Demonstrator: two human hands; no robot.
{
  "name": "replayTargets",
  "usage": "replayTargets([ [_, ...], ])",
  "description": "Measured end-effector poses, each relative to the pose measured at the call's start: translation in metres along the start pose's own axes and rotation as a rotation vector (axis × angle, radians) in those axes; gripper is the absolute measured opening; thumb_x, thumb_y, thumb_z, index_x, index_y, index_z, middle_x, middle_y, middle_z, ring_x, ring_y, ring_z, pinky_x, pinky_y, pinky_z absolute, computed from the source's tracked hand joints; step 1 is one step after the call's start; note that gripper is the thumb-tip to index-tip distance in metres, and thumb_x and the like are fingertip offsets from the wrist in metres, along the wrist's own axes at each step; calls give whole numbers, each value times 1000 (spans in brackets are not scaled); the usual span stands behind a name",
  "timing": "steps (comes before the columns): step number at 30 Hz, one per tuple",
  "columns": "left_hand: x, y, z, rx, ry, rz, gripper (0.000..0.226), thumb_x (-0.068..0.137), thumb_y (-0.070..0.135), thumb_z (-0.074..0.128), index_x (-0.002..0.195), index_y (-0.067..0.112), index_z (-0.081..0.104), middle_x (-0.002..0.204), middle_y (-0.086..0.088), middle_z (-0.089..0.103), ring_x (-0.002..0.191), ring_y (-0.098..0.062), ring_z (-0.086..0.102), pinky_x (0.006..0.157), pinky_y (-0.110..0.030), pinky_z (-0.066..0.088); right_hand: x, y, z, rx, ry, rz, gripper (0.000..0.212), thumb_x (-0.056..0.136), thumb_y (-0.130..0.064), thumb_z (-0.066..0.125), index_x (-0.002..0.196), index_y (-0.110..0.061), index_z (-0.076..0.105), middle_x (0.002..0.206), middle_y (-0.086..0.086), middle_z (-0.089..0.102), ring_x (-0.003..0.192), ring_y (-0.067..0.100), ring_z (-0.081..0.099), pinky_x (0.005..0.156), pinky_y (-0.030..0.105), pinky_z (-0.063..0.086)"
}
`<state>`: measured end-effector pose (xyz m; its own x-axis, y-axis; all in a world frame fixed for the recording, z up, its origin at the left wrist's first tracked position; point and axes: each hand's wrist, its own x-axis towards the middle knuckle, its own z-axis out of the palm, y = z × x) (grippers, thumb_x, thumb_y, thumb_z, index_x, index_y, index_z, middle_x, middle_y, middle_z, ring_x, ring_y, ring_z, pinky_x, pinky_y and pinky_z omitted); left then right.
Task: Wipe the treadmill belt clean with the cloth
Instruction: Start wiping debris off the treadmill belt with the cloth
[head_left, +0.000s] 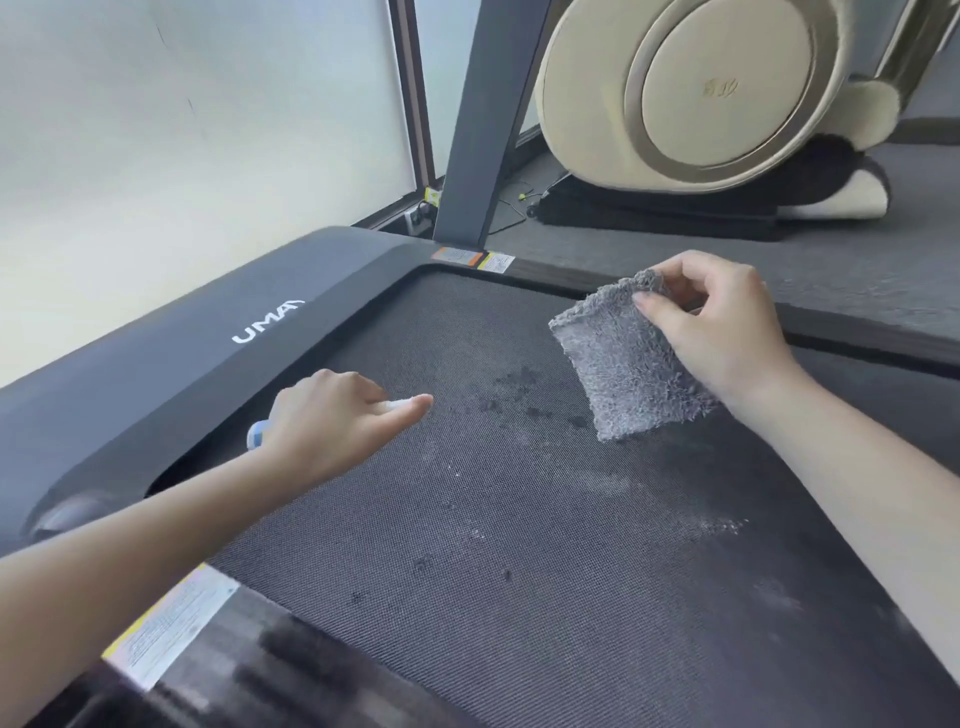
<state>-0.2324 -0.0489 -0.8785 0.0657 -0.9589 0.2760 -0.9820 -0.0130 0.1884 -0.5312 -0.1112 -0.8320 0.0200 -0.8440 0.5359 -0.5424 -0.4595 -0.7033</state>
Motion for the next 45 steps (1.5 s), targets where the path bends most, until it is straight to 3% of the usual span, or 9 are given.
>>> replayTargets([
  [4,-43,-6,-7,33,76,-15,71,69,74,30,51,7,42,41,-2,40,46,-19,47,47,-26,35,-9,-10,-3,0,-15,-21,4,82,-18,66,80,-19,63,69,-9,58,70,13,53,70,25,42],
  [6,-63,-8,-9,63,96,21,68,68,73,30,50,8,41,40,-2,39,45,-19,44,47,-26,33,-13,-14,-3,3,-15,-32,3,82,-17,66,80,-17,63,66,-11,56,64,8,50,65,19,40],
  [12,-91,-14,-27,202,9,90,75,69,78,25,55,9,50,43,2,44,45,-11,47,43,-24,27,-20,-25,-3,29,-47,-46,3,82,-16,65,80,-15,63,65,-12,55,56,-2,47,56,10,36],
  [16,-107,-6,-22,155,28,144,65,72,69,36,50,8,40,41,0,34,38,-10,31,41,-22,21,-25,-26,-5,19,-38,-50,3,82,-16,66,80,-16,64,66,-11,56,60,1,48,60,15,39],
  [19,-112,9,-17,102,36,198,58,72,63,40,47,11,36,41,1,31,38,-9,26,42,-18,10,-30,-24,-8,9,-27,-29,2,82,-16,66,82,-15,64,67,-7,58,62,3,50,58,10,38],
  [25,-76,40,-2,130,-70,202,73,62,80,14,56,12,38,47,2,41,49,-11,46,42,-24,20,-37,-24,-35,-78,-4,-3,5,82,-17,66,79,-19,62,66,-13,55,61,2,50,58,9,37],
  [33,-15,60,42,-196,64,166,63,67,70,25,49,11,34,45,-1,36,50,-22,44,47,-23,24,-39,-9,-60,-166,62,91,5,82,-16,66,80,-16,62,66,-6,56,61,8,48,58,14,37],
  [39,43,95,57,-136,13,125,66,71,72,34,55,10,52,57,-3,54,68,-29,54,59,-29,33,-43,10,-68,-173,160,176,2,82,-15,66,82,-13,65,72,0,61,70,12,54,63,16,39],
  [45,98,139,70,-122,161,104,60,75,67,31,52,14,48,54,-3,46,66,-30,51,61,-30,30,-32,33,-88,-162,211,169,2,82,-15,66,82,-15,64,66,-11,56,60,2,48,60,11,37],
])
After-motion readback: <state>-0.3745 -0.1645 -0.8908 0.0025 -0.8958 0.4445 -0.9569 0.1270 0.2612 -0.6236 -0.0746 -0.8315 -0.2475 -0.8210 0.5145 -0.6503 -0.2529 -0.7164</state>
